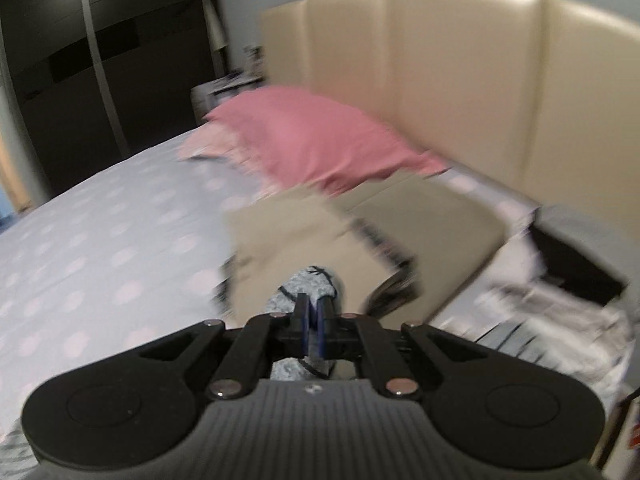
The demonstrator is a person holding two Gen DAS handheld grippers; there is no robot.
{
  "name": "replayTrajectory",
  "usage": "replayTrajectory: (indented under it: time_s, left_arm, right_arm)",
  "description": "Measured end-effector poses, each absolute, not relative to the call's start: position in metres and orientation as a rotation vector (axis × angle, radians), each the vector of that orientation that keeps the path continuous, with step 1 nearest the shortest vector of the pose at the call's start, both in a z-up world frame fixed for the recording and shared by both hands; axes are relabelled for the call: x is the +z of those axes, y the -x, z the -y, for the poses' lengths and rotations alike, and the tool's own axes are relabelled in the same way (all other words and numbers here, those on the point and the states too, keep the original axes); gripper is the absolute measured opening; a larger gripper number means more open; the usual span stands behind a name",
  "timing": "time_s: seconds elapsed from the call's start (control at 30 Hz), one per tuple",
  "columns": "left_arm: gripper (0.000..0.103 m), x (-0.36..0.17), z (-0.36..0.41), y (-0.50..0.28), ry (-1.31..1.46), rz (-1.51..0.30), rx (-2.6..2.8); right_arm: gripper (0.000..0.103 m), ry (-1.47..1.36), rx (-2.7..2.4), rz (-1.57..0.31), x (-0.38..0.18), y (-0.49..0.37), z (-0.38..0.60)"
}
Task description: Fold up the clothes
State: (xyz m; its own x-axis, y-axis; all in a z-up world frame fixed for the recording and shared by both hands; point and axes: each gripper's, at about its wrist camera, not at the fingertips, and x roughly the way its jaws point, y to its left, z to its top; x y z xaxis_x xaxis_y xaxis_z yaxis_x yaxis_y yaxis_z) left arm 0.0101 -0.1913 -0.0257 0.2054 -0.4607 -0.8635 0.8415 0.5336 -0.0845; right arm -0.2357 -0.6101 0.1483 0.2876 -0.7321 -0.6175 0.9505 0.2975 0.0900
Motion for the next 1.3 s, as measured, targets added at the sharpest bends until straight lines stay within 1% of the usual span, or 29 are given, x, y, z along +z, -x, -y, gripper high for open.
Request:
replayTrajectory:
  time_s: [0.1, 0.2, 0.4, 0.53, 0.83, 1.03, 1.2, 1.3]
  left_arm:
    - [0.040, -0.030, 0.193, -0.010, -0.471, -1.002, -0.944]
    - [0.040, -0.035, 0.194, -0.012, -0.478, -1.015, -0.933]
    - [0.040, -0.038, 0.195, -0.015, -0.469, -1.029, -0.935]
    - [0.040, -0.033, 0.197, -0.016, -0.432, -1.033, -0.943]
    - [0.040, -0.018, 0.193, -0.009, -0.390, -0.999, -0.981]
    - [0.040, -0.013, 0.188, -0.009, -0.380, -0.969, -0.972]
    - [0.040, -0.013, 0.188, -0.009, -0.393, -0.955, -0.971]
    - [0.040, -0.014, 0.190, -0.008, -0.402, -0.950, -0.980]
  right_arm:
    - [0.004, -0.493, -1.257, -0.515, 0.154, 0.252, 0.636]
    - [0.004, -0.540, -1.273, -0.528, 0.149, 0.262, 0.652]
    - [0.004, -0.643, -1.152, -0.558, 0.131, 0.261, 0.642]
    - [0.004, -0.630, -1.001, -0.592, 0.128, 0.240, 0.607]
    - [0.004, -0.594, -0.582, -0.652, 0.123, 0.171, 0.486]
    - [0.005, -0.621, -0.335, -0.721, 0.093, 0.116, 0.425]
    - [0.006, -0.606, -0.268, -0.826, 0.053, 0.077, 0.400]
    - [0.012, -0.580, -0.270, -0.875, 0.035, 0.064, 0.395]
